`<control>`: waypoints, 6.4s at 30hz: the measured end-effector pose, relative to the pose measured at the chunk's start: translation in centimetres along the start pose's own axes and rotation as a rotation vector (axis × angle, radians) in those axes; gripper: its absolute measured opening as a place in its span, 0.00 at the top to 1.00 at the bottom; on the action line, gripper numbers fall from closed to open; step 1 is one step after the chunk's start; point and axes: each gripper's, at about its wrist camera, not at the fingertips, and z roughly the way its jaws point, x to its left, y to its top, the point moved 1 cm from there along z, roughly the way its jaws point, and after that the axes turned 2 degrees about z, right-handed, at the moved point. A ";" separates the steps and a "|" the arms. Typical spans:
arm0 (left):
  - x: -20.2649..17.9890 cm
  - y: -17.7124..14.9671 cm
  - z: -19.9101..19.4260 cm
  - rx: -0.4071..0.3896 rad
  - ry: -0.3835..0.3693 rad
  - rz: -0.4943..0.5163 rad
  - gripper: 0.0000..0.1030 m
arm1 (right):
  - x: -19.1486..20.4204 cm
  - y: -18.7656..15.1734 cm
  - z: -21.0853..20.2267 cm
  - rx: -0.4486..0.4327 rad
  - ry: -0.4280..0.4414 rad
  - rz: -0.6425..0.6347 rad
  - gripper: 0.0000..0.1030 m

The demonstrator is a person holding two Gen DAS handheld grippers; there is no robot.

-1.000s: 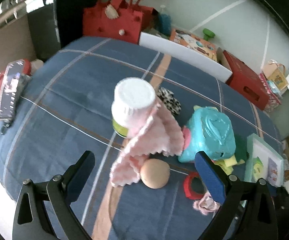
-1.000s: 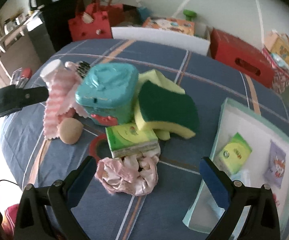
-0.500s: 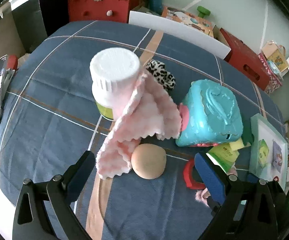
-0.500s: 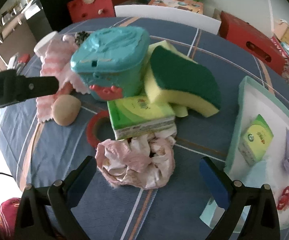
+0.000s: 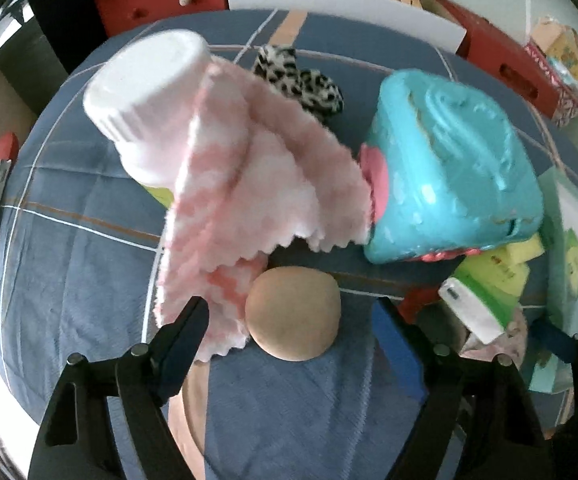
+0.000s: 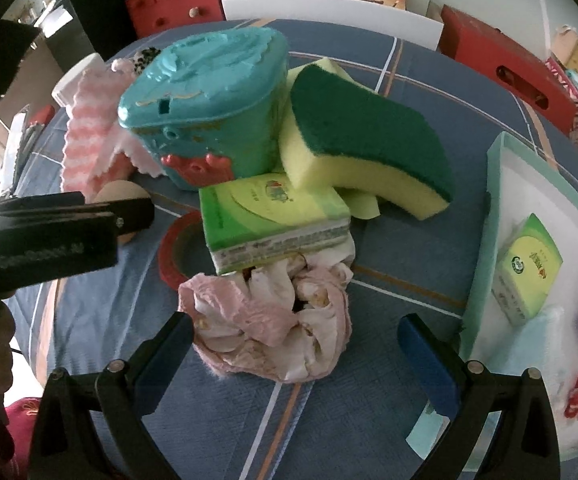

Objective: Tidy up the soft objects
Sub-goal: 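Move both open grippers over the pile of soft items, then grasp the beige round puff with the left gripper while the right grasps the crumpled pink cloth, then carry the puff and pink cloth into the tray and open both grippers, then withdraw both open grippers from the tray back toward the pile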

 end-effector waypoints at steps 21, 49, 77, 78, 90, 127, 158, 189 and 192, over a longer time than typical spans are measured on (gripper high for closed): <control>-2.8 0.1 1.5 -0.004 0.029 0.051 0.50 | -3.0 0.2 0.8 -0.007 0.036 0.104 0.45; 1.1 -0.5 -5.8 -0.164 -0.073 -0.023 0.51 | -6.4 -0.2 -5.9 -0.191 0.041 0.247 0.66; -11.5 3.5 -11.7 -0.242 -0.217 0.203 0.51 | -15.2 2.3 -12.1 -0.303 -0.101 0.457 0.66; -12.3 3.7 -11.6 -0.240 -0.220 0.218 0.51 | -15.6 2.2 -12.0 -0.304 -0.103 0.470 0.66; -19.7 2.9 -9.0 -0.249 -0.243 0.395 0.51 | -22.5 -2.2 -11.8 -0.275 -0.237 0.683 0.66; -30.0 3.1 -3.6 -0.291 -0.333 0.576 0.34 | -31.1 -5.8 -9.4 -0.196 -0.428 0.894 0.50; -23.4 3.9 -5.2 -0.206 -0.243 0.324 0.03 | -27.1 -4.7 -11.1 -0.166 -0.433 0.790 0.01; -11.3 4.9 -12.0 -0.341 -0.150 0.121 0.03 | -19.2 -0.1 -10.9 -0.237 -0.315 0.599 0.00; -9.4 4.8 -11.9 -0.340 -0.110 0.091 0.03 | -17.6 0.8 -10.4 -0.231 -0.278 0.564 0.00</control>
